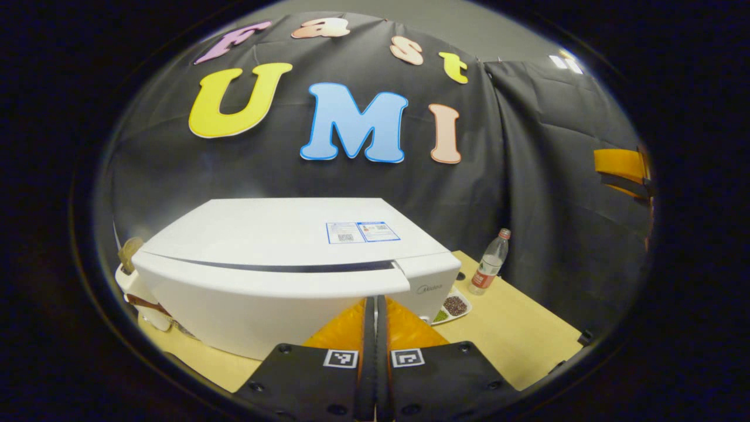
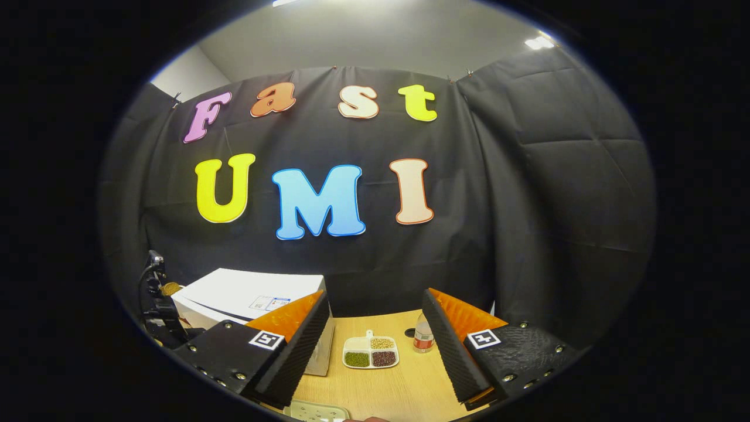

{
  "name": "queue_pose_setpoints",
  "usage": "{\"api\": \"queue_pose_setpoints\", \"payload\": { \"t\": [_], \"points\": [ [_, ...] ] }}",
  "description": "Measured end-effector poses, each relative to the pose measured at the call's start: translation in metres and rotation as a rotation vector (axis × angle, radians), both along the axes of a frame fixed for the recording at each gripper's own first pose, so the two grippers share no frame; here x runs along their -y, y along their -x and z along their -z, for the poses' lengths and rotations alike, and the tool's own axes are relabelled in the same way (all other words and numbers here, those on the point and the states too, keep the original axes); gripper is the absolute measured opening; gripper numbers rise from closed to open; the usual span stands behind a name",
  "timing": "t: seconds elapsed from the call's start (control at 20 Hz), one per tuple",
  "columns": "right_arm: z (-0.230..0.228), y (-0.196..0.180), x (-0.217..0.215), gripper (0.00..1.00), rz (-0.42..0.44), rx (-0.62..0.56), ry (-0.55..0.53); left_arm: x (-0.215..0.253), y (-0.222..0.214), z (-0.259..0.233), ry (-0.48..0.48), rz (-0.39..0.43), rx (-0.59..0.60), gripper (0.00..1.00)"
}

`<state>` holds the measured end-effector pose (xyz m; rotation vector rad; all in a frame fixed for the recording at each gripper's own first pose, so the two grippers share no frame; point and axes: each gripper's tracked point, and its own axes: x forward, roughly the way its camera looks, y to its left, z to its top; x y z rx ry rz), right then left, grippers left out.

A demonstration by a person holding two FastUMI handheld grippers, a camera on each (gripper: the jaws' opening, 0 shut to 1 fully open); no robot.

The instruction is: Open the microwave oven with the left hand, put the food in, and close the microwave oven.

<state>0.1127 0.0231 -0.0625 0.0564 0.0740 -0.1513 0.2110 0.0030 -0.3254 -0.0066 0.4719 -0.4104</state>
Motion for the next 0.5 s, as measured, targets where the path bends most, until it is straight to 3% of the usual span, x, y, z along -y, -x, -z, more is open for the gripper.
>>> {"api": "queue_pose_setpoints", "payload": {
  "t": [0.5],
  "points": [
    [0.011,-0.018,-0.006,0.98,-0.013,-0.024,-0.028,0.002,-0.002,0.004,0.012,0.010,-0.013,0.07]
  ]
}}
